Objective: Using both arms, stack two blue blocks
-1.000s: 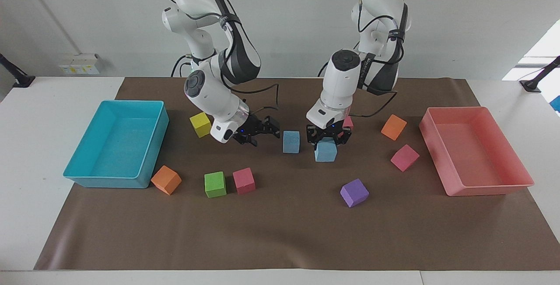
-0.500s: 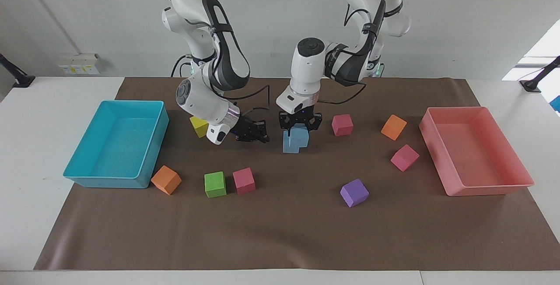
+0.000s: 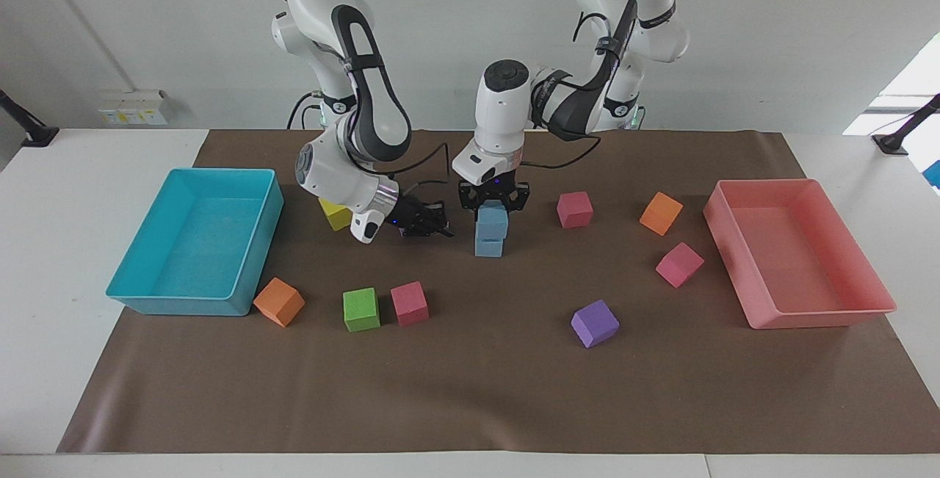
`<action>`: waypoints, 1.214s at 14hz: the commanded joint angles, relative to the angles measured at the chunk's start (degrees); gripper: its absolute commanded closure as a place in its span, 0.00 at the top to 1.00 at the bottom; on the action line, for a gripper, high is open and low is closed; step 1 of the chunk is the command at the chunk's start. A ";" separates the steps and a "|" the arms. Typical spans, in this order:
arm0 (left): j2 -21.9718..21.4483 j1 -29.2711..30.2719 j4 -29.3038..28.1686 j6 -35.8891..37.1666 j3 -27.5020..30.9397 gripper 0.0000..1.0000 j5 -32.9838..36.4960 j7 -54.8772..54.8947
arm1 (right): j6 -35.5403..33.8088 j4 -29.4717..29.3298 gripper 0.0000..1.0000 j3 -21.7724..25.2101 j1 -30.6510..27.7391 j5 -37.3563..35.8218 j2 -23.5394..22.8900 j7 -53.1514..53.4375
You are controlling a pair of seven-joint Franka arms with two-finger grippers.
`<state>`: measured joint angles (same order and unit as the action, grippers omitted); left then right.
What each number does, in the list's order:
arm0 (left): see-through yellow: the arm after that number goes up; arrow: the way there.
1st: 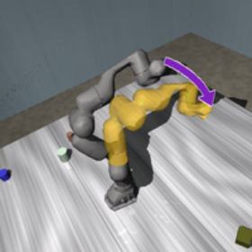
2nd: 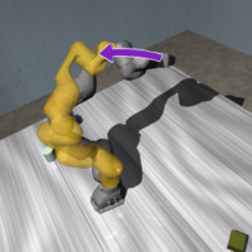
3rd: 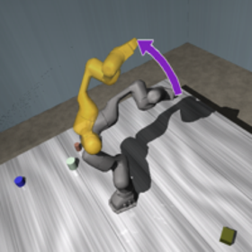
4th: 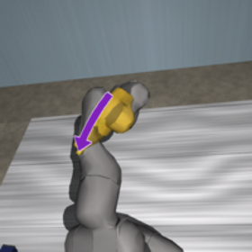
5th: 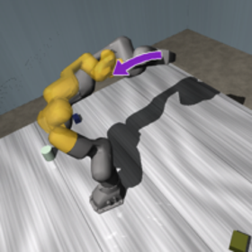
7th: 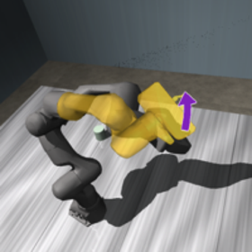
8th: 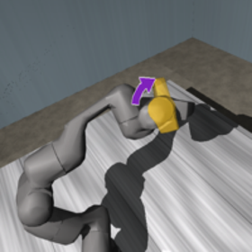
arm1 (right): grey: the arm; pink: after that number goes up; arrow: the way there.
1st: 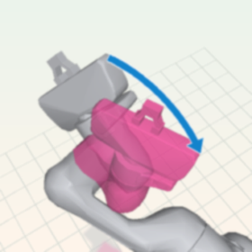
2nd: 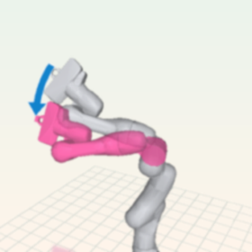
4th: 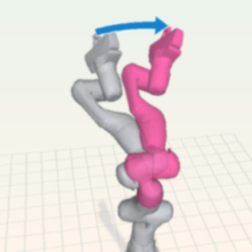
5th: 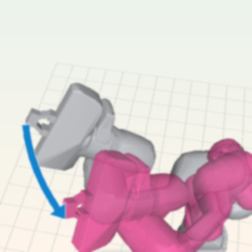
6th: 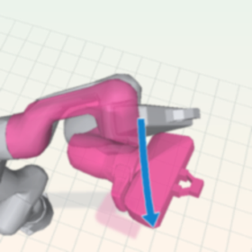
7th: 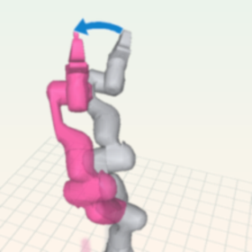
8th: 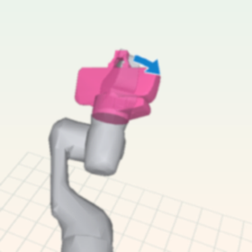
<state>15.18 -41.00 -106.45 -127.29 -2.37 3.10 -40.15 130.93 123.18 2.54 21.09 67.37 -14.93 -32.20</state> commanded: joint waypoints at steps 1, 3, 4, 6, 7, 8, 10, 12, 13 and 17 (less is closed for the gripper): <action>-0.24 -1.18 -0.69 0.37 0.96 0.00 0.41 -1.07 | 2.14 1.54 0.00 -0.34 0.18 3.12 0.52 -2.69; 0.11 -1.18 -1.13 0.02 0.96 0.00 0.41 -1.16 | 2.40 2.06 0.00 -0.34 0.36 3.21 0.69 -2.78; 0.29 -1.18 -1.22 -0.59 0.96 0.00 0.41 -1.16 | 2.40 2.24 0.00 -0.34 0.71 3.21 0.69 -2.95; 0.20 -1.18 -1.92 -0.95 0.96 0.00 0.41 -1.16 | 4.93 2.24 0.00 -0.34 1.76 3.21 0.69 -2.69; 0.20 -1.18 -1.83 -1.29 0.96 0.00 0.41 -1.16 | 5.30 2.24 0.00 -0.34 2.63 3.21 0.61 -2.69; 0.29 -1.18 -1.92 -2.43 0.96 0.00 0.41 -1.07 | 5.30 2.33 0.00 -0.26 2.73 3.21 0.60 -2.69; 0.29 -1.18 -2.01 -2.70 0.96 0.00 0.41 -1.07 | 5.30 2.42 0.00 -0.34 2.73 3.21 0.60 -2.69; 0.29 -1.18 -2.01 -2.79 0.96 0.00 0.50 -0.72 | 5.30 2.42 0.00 -0.26 2.73 3.21 0.60 -2.69; 0.20 -1.18 -2.27 -2.79 0.96 0.00 0.50 -0.63 | 5.39 2.42 0.00 -0.26 2.73 3.21 0.60 -2.69; 0.29 -1.18 -2.36 -3.85 0.96 0.21 0.50 -0.54 | 5.56 2.77 0.00 -0.26 2.91 3.21 0.69 -2.69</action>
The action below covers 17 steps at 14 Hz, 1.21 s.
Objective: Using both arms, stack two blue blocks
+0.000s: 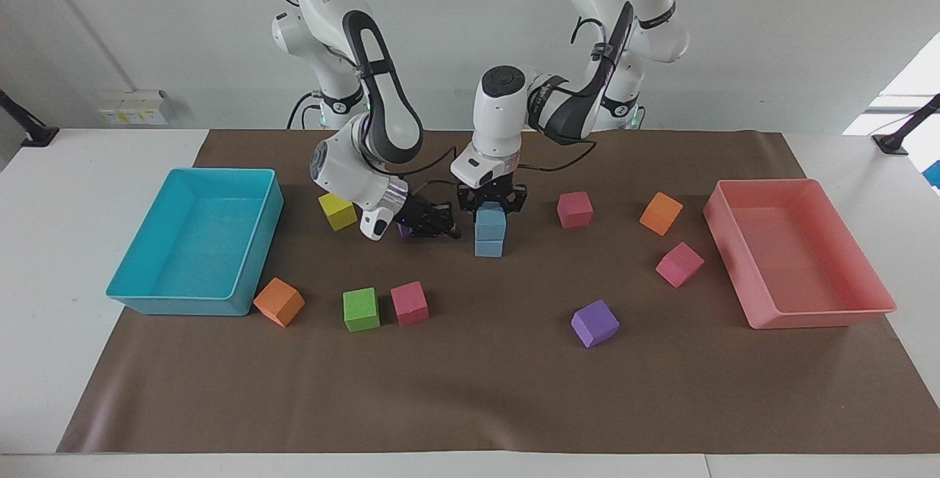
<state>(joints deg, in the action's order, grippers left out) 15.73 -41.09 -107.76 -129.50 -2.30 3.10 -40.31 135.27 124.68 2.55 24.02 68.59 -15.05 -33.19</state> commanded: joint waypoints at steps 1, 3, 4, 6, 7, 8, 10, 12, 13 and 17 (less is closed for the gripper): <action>-0.26 -1.10 -1.22 -1.72 0.90 0.30 0.50 -0.38 | 1.23 1.27 0.00 -0.27 -0.03 1.99 0.82 -1.71; -0.35 -1.10 -1.49 -1.81 0.90 0.44 0.50 -0.30 | 1.23 1.36 0.00 -0.27 -0.03 1.99 0.82 -1.71; -0.35 -1.10 -1.49 -1.81 0.90 0.53 0.50 -0.21 | 1.23 1.36 0.00 -0.27 -0.03 1.99 0.82 -1.71; -0.35 -1.10 -1.57 -2.33 0.90 0.85 0.50 0.58 | 1.23 1.36 0.00 -0.27 -0.03 1.99 0.82 -1.71; -0.44 -1.10 -2.18 -3.47 0.90 1.00 0.59 0.58 | 1.23 1.36 0.00 -0.27 -0.03 1.99 0.82 -1.71; -0.53 -1.10 -2.63 -4.52 0.98 1.00 0.59 0.58 | 1.23 1.36 0.00 -0.27 -0.03 1.99 0.82 -1.71; -0.53 -1.10 -2.63 -4.53 0.90 1.00 0.68 0.58 | 1.23 1.36 0.00 -0.27 -0.03 1.99 0.82 -1.71; -0.53 -1.01 -2.63 -4.53 0.90 1.00 0.68 0.67 | 1.23 1.36 0.00 -0.27 -0.03 1.99 0.82 -1.71; -0.53 -1.01 -2.54 -4.53 0.90 1.00 0.68 1.54 | 1.23 1.36 0.00 -0.27 -0.03 1.99 0.90 -1.71; -1.05 -0.92 -0.70 -3.75 0.90 1.00 0.50 4.36 | 1.32 0.92 0.00 -0.27 0.06 1.99 0.73 -2.06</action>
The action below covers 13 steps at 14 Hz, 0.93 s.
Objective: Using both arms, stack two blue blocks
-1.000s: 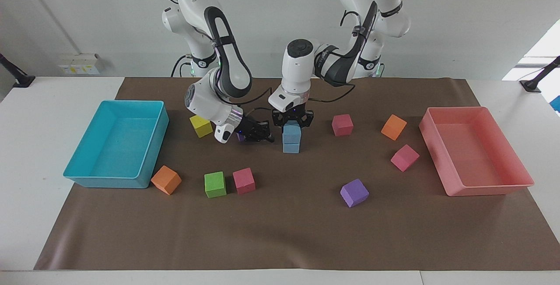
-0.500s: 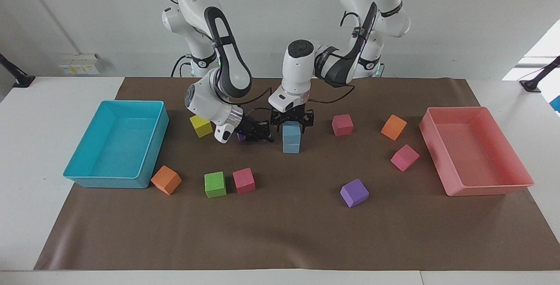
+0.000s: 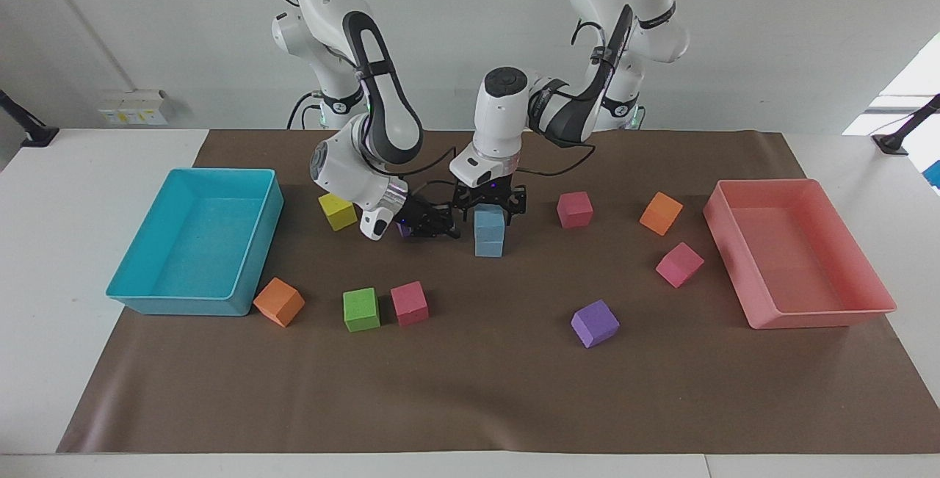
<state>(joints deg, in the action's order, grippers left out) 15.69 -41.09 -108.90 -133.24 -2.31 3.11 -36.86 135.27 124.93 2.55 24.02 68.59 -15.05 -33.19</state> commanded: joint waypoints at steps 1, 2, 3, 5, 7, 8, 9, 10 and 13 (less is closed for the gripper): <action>-1.62 -0.57 1.32 1.39 0.91 1.00 0.49 0.91 | 1.23 0.49 0.00 -0.27 0.06 1.73 0.64 -2.32; -2.41 -0.57 2.46 3.84 0.91 1.00 0.49 0.82 | 1.23 0.40 0.00 -0.27 0.06 1.64 0.64 -2.49; -2.85 -0.48 3.77 6.91 1.00 1.00 0.49 0.82 | 1.23 0.40 0.00 -0.27 0.06 1.55 0.64 -2.93; -6.18 0.21 4.93 11.23 1.17 1.00 0.49 1.17 | 1.23 0.05 0.00 -0.18 0.06 1.20 0.72 -3.64; -10.57 2.32 3.88 12.56 1.26 1.00 0.49 2.83 | 1.14 -0.65 0.00 -0.09 -0.12 -1.95 1.16 -3.12; -12.50 3.81 3.00 14.05 1.26 1.00 0.49 4.84 | 1.05 -0.91 0.00 -0.09 -0.29 -3.71 1.42 -2.76; -14.26 5.39 1.78 16.06 1.26 1.00 0.49 8.08 | 0.53 -1.09 0.00 0.08 -0.47 -5.99 1.78 -1.98; -15.93 6.28 0.20 18.52 1.35 1.00 0.41 10.55 | 0.35 -1.18 0.00 0.17 -0.73 -8.88 2.56 -0.75; -20.24 12.94 -4.29 20.83 1.43 1.00 0.41 19.67 | -2.37 -2.93 0.00 0.35 -1.43 -17.84 4.23 5.48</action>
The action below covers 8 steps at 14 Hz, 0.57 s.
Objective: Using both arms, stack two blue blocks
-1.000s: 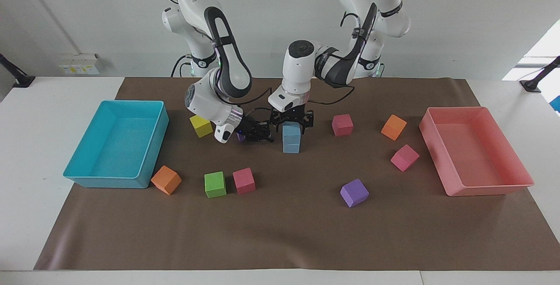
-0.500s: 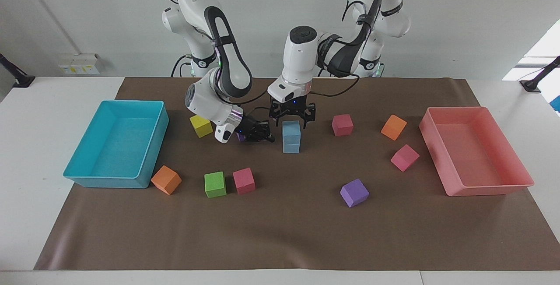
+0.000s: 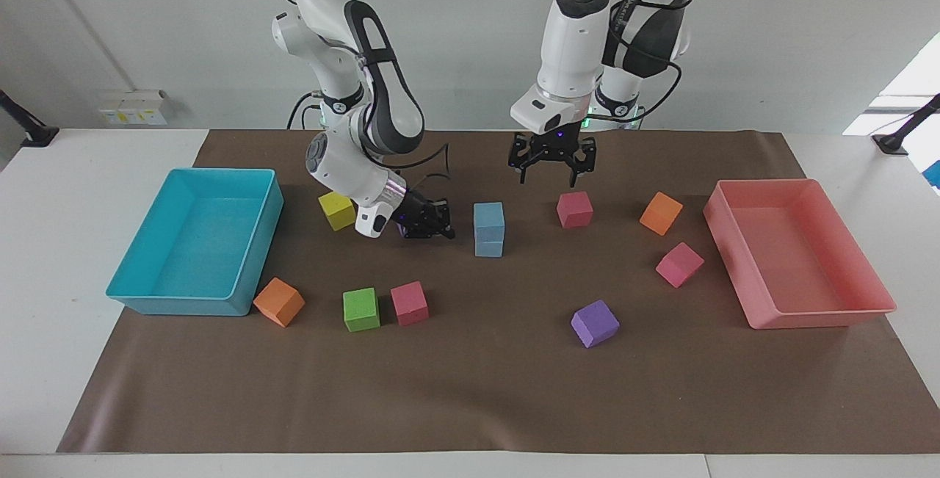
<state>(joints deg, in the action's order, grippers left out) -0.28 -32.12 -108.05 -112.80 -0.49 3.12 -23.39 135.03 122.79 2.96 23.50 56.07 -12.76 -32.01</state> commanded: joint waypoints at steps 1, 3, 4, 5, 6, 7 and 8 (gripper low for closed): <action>-5.16 6.95 -5.76 1.61 -0.39 1.00 0.40 10.52 | -3.18 -1.40 0.00 -0.06 -1.35 -8.84 2.64 6.76; -5.44 11.70 -4.37 4.69 -0.12 1.00 0.31 15.73 | -6.16 -3.33 0.06 -0.06 -2.40 -15.79 3.61 11.42; -5.44 14.16 -2.79 4.87 -0.12 1.00 0.22 16.36 | -8.09 -4.73 0.25 0.03 -2.67 -19.21 4.31 13.97; -5.26 16.19 -0.51 4.87 -0.12 1.00 0.22 16.54 | -9.59 -5.70 0.39 0.03 -3.54 -22.99 5.10 16.51; -4.91 18.21 1.94 4.87 -0.12 1.00 0.22 16.54 | -10.91 -6.50 0.63 0.03 -4.34 -26.59 6.24 18.45; -4.65 19.80 4.58 4.96 -0.12 1.00 0.22 16.54 | -11.97 -6.94 1.00 0.03 -5.13 -29.68 6.95 18.82; -4.38 20.77 6.95 5.39 -0.12 1.00 0.22 16.63 | -13.11 -7.55 1.00 -0.06 -6.09 -31.88 7.91 19.09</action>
<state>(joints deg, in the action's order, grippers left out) -4.88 -13.56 -105.79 -109.44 0.14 3.11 -7.12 124.61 116.14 3.34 19.50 28.73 -6.82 -14.73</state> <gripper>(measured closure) 0.000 0.643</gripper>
